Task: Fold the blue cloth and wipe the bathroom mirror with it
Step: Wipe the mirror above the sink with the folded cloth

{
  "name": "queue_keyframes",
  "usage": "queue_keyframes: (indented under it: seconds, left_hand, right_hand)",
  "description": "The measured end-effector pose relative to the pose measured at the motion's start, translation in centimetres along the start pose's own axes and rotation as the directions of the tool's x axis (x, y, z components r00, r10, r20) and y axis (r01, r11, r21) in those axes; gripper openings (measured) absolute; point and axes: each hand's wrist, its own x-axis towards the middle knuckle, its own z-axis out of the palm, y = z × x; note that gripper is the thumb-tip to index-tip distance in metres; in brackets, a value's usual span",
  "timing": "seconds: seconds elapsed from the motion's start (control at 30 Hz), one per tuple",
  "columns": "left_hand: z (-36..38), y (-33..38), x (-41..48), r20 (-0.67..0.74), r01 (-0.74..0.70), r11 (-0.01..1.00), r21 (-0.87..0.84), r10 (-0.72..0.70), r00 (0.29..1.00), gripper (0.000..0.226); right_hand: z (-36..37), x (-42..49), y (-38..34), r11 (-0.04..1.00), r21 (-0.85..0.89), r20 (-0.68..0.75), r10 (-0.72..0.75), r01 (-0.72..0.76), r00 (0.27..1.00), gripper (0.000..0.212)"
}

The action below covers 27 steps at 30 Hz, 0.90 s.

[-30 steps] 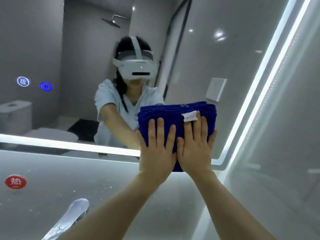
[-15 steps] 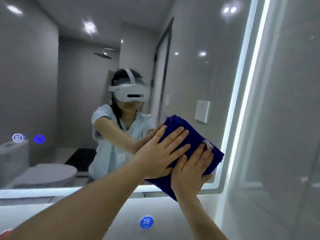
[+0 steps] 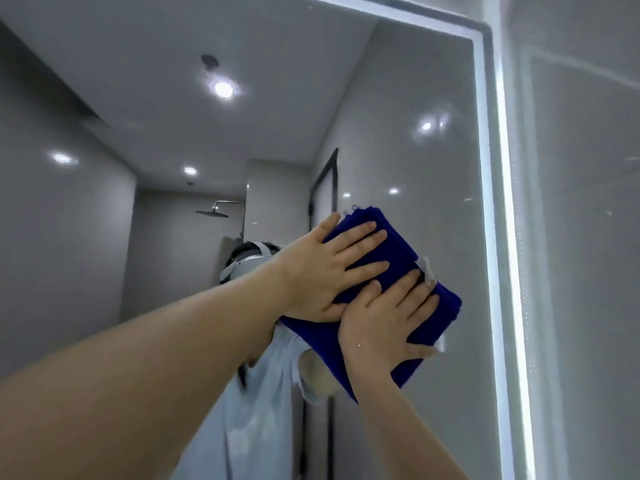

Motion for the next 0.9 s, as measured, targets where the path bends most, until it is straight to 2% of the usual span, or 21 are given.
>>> queue_keyframes:
  seconds: [0.23,0.63,0.77,0.9]
  left_hand:
    - [-1.7,-9.2,-1.3,0.060,0.062,0.996,0.069,-0.066,0.996,0.066]
    - [-2.1,-24.4,-11.4,0.067,0.382,0.923,0.042,-0.384,0.921,0.067]
    - [-1.6,-28.6,-16.9,0.055,0.533,0.846,0.002,-0.532,0.845,0.070]
    - [-0.4,-31.6,-24.3,0.035,0.723,0.690,-0.045,-0.722,0.691,0.082]
  right_hand:
    - [1.0,1.2,-9.5,0.999,-0.021,-0.058,-0.044,0.043,0.997,0.057]
    - [4.7,-2.4,-27.6,0.942,-0.041,-0.101,-0.335,0.333,0.937,0.055]
    - [6.2,-5.2,-33.4,0.853,-0.045,-0.048,-0.522,0.520,0.852,0.055]
    - [8.4,-9.3,-39.3,0.660,-0.062,0.045,-0.747,0.748,0.663,0.054]
